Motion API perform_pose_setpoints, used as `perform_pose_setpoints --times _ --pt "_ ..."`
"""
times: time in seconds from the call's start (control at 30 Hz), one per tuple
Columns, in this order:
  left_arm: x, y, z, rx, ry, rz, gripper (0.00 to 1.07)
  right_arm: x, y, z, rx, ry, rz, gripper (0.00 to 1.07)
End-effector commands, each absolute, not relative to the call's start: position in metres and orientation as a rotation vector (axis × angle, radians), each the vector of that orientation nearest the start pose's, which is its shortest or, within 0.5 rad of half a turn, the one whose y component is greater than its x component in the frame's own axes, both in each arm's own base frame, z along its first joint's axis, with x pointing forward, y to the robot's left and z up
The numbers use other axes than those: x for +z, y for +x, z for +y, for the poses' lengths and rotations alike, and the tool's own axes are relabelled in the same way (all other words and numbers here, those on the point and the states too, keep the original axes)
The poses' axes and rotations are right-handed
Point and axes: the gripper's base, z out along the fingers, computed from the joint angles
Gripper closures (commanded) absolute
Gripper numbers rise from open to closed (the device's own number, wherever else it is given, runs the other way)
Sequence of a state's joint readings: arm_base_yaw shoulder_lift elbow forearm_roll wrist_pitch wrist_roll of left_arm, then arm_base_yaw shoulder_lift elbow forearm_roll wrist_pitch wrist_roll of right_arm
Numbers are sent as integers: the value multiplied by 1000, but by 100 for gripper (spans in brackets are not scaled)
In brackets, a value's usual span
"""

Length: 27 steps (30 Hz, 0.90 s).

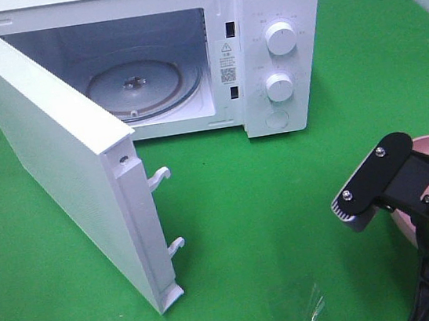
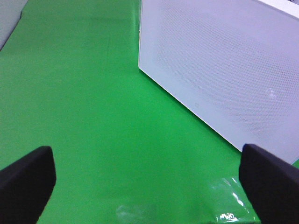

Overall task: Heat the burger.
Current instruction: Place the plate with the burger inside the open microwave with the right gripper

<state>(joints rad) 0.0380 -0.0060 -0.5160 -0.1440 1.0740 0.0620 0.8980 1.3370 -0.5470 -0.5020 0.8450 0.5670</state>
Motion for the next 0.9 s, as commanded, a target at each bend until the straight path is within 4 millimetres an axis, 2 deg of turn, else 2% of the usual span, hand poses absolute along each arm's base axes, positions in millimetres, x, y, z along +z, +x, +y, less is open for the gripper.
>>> perform_pose_setpoints --times 0.03,0.3,0.9 --pt "281 -11 -13 -117 27 2010 6 180 138 124 -451 -984 2649 107" --pt "281 -11 -13 -117 27 2010 6 180 125 135 -458 -1127 2580 107" --pt "281 -11 -13 -117 27 2010 6 183 132 138 -534 -1384 2369 107"
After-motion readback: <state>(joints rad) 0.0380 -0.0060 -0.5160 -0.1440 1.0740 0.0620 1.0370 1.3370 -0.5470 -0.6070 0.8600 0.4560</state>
